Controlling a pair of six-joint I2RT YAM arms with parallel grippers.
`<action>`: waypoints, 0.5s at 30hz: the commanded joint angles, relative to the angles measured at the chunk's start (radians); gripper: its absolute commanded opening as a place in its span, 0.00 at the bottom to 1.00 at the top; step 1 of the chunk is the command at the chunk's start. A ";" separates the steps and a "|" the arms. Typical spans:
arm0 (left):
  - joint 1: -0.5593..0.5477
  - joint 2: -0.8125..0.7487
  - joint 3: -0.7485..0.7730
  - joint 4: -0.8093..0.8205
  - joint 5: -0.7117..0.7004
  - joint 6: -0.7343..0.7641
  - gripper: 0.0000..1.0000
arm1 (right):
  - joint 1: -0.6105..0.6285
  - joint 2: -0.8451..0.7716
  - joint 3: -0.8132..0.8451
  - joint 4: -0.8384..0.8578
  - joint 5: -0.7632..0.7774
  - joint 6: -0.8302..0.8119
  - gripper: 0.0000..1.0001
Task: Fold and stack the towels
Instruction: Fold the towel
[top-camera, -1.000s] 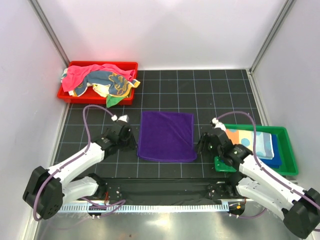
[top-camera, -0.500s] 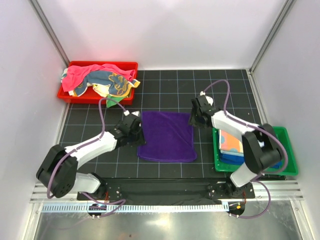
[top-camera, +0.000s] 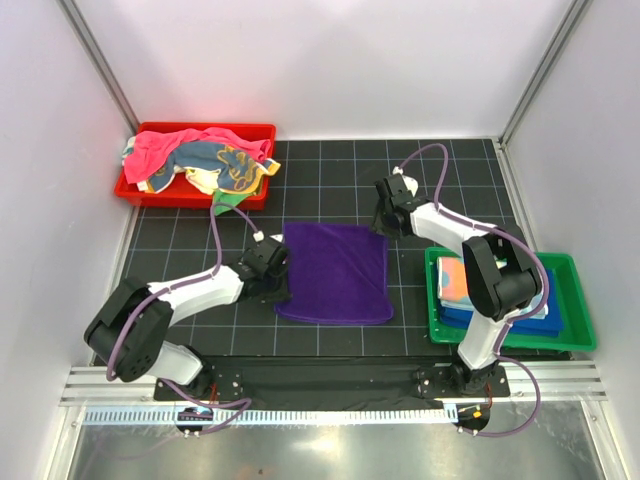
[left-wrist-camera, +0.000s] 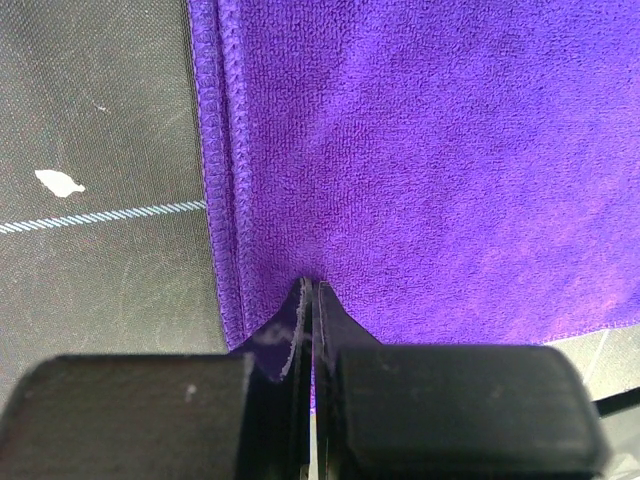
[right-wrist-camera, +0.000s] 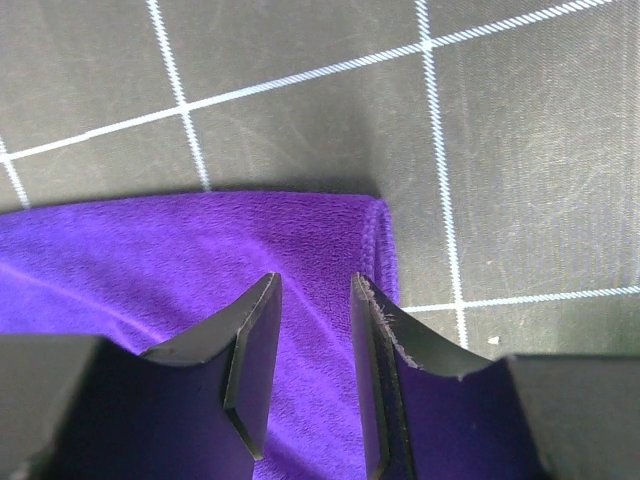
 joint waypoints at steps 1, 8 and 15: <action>-0.009 0.027 -0.016 0.036 -0.038 0.010 0.00 | -0.009 0.010 0.036 0.006 0.037 -0.016 0.40; -0.015 0.028 -0.025 0.039 -0.044 0.009 0.00 | -0.010 -0.006 0.017 0.020 0.045 -0.019 0.41; -0.016 0.032 -0.034 0.042 -0.044 0.007 0.00 | -0.012 0.005 0.005 0.029 0.049 -0.019 0.41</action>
